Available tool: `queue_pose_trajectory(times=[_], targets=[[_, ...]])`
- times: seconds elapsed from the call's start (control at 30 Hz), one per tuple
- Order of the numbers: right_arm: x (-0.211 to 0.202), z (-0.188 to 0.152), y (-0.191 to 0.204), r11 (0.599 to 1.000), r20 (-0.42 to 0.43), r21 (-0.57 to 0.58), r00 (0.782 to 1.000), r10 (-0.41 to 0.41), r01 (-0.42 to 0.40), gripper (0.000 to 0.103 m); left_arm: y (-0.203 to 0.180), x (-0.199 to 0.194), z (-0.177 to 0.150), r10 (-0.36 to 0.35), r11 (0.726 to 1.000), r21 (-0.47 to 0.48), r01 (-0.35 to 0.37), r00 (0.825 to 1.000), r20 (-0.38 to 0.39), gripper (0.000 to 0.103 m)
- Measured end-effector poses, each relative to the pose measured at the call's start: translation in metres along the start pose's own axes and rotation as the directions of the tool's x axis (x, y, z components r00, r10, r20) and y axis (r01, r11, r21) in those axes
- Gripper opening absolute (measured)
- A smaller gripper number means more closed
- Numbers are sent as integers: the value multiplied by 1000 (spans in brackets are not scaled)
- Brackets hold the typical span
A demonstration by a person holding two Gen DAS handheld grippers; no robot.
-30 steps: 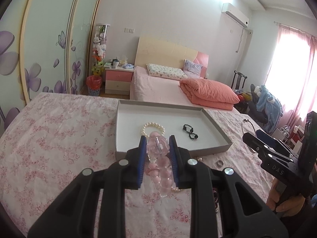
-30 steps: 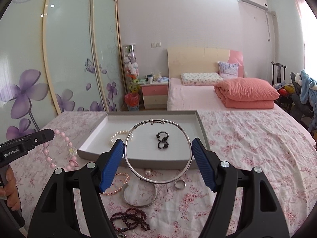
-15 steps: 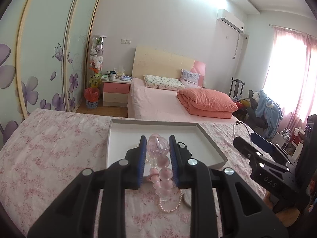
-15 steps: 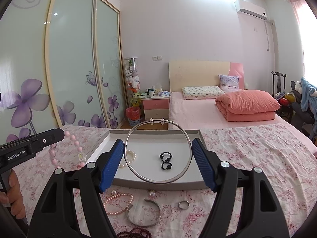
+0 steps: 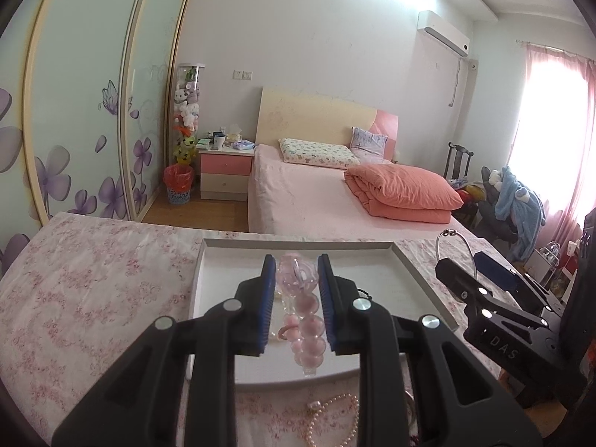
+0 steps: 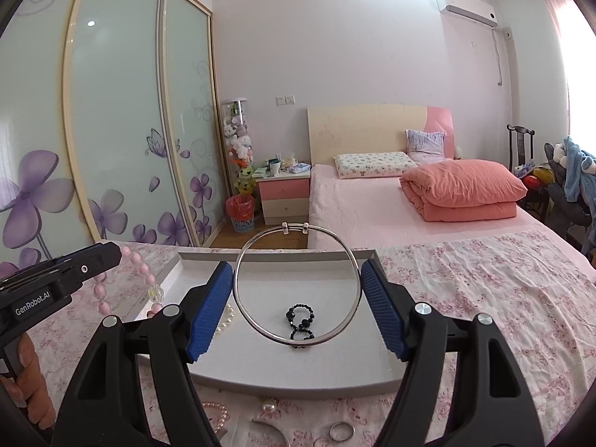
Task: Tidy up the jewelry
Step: 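Carry the pink bracelet and silver hoop into the tray and open both tools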
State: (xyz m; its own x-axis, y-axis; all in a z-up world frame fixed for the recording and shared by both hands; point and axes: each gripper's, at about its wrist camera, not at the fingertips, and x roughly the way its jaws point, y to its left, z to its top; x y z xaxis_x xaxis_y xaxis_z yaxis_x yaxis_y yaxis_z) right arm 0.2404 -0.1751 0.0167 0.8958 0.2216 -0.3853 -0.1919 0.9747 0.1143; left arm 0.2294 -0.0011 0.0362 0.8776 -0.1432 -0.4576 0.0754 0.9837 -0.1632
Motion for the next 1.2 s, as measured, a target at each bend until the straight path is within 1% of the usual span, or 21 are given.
queue_pose_trajectory(times=[0.2,0.4,0.53,0.67,0.83,0.9,0.97,1.2], targets=[[37,-3,-2,1000,-81,0,997,-3,3,71,6,32,1,12,1000,-3,-12,999,-32,23],[66,-11,-5,1000,-172,15,985,-11,14,71,9,58,1,21,1000,-10,-21,998,-64,23],[78,-15,-3,1000,-215,15,977,-10,13,71,12,72,-1,24,1000,-16,-25,996,-85,23],[85,-18,-2,1000,-244,16,970,-10,15,71,15,82,-5,30,999,-12,-32,994,-104,23],[92,-21,-2,1000,-279,23,960,-14,21,72,20,93,-8,33,999,-31,-37,991,-131,23],[93,-22,-3,999,-284,27,959,-13,21,73,22,94,-9,34,999,-36,-39,991,-132,24],[95,-22,-4,999,-286,30,958,-14,23,76,23,94,-9,38,999,-33,-42,991,-127,27],[93,-24,-6,999,-287,33,958,-13,24,76,29,92,-11,51,997,-48,-58,989,-137,28]])
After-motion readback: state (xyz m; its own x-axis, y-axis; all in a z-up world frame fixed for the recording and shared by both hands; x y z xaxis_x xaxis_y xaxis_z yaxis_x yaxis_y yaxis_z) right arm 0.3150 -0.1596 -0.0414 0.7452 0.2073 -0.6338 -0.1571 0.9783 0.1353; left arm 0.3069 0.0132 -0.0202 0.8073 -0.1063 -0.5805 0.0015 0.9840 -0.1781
